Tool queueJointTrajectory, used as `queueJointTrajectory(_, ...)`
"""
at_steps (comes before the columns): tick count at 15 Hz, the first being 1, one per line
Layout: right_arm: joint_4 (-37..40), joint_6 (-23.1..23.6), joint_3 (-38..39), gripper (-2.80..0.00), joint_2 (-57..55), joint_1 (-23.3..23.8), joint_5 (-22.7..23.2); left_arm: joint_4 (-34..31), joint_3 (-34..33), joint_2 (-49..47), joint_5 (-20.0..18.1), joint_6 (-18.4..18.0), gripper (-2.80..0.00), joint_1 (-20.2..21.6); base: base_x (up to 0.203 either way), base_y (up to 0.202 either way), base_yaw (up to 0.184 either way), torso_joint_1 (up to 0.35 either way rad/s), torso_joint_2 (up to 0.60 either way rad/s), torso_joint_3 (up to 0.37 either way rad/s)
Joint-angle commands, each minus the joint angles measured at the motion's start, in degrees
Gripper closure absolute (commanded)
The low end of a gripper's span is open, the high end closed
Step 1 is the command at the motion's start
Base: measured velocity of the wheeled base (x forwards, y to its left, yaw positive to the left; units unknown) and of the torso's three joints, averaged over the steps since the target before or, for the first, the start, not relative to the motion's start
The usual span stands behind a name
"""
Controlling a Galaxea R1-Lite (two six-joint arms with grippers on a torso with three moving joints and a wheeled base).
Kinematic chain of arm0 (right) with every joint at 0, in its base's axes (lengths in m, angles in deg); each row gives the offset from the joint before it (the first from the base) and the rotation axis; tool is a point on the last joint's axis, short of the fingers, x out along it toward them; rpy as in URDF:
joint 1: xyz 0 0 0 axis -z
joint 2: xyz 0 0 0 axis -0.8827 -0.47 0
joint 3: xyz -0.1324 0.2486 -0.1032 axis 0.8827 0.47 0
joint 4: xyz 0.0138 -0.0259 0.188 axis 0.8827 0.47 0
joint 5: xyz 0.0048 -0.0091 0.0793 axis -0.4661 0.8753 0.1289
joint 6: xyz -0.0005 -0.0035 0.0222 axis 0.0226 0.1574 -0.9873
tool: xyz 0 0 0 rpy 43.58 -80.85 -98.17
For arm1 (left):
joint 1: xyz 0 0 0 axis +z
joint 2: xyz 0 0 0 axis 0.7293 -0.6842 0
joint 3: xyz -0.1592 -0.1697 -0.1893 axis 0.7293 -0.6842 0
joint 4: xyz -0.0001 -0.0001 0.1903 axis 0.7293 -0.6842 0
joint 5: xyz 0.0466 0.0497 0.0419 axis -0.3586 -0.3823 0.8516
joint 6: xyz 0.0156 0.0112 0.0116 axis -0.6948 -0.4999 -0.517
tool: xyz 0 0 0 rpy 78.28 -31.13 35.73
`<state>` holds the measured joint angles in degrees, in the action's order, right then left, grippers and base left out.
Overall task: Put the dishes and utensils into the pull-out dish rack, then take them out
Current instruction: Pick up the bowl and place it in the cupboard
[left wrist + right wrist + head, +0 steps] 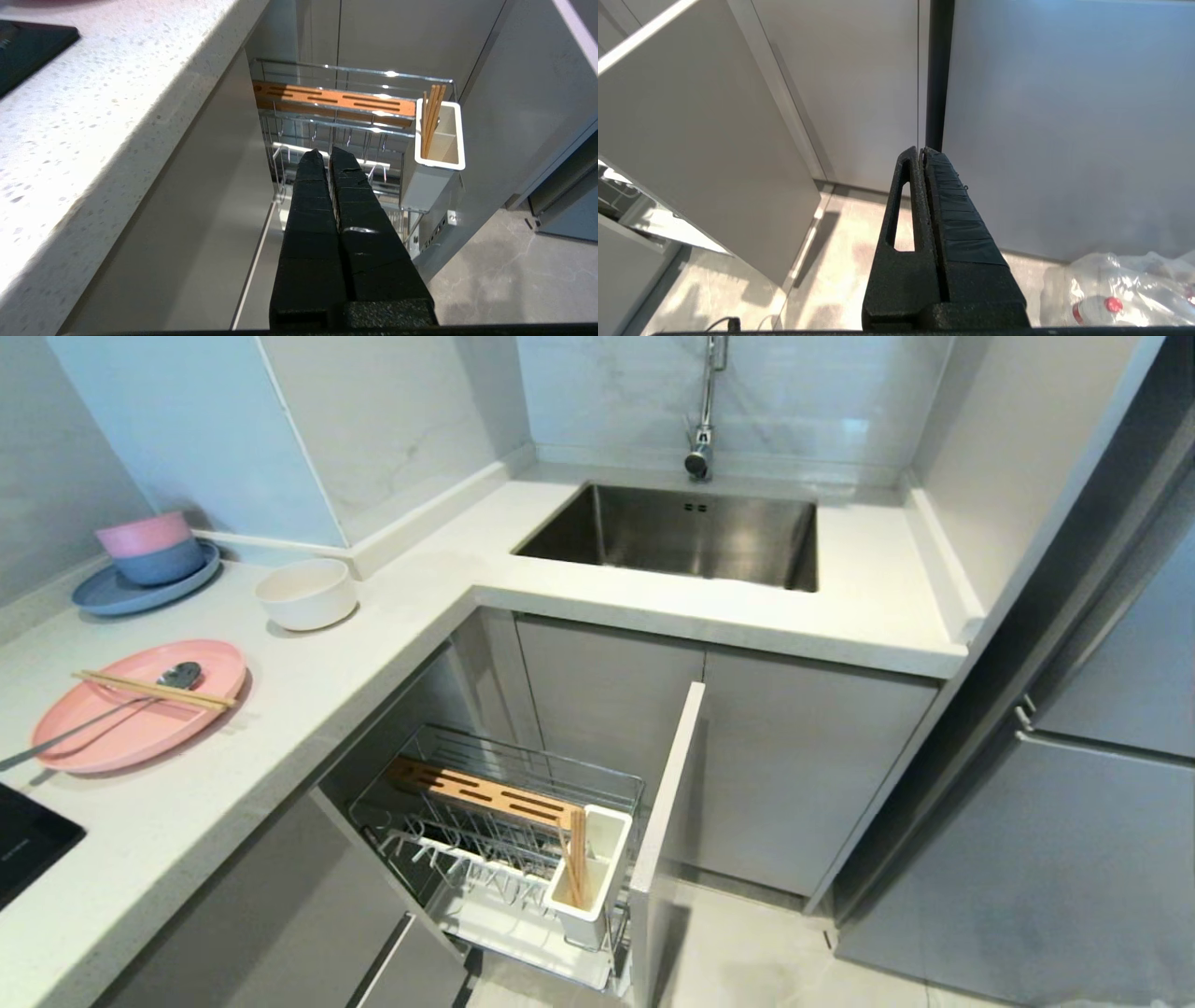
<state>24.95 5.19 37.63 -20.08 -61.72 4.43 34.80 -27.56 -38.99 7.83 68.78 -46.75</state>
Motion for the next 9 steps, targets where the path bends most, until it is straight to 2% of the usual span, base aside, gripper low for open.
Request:
queueJointTrajectory(1, -0.02, -0.01, 0.09, 0.00, -0.05, 0.00, 0.00, 0.00, 0.00, -0.05, -0.02, -0.07, 0.00, 0.01, 0.000, 0.000, 0.000, 0.002, 0.00, -0.193)
queueJointTrajectory(9, -0.02, -0.01, 0.09, 0.00, -0.05, 0.01, 0.00, 0.00, 0.00, -0.05, -0.02, -0.15, 0.00, 0.01, 0.000, 0.000, 0.000, 0.004, 0.00, -0.198)
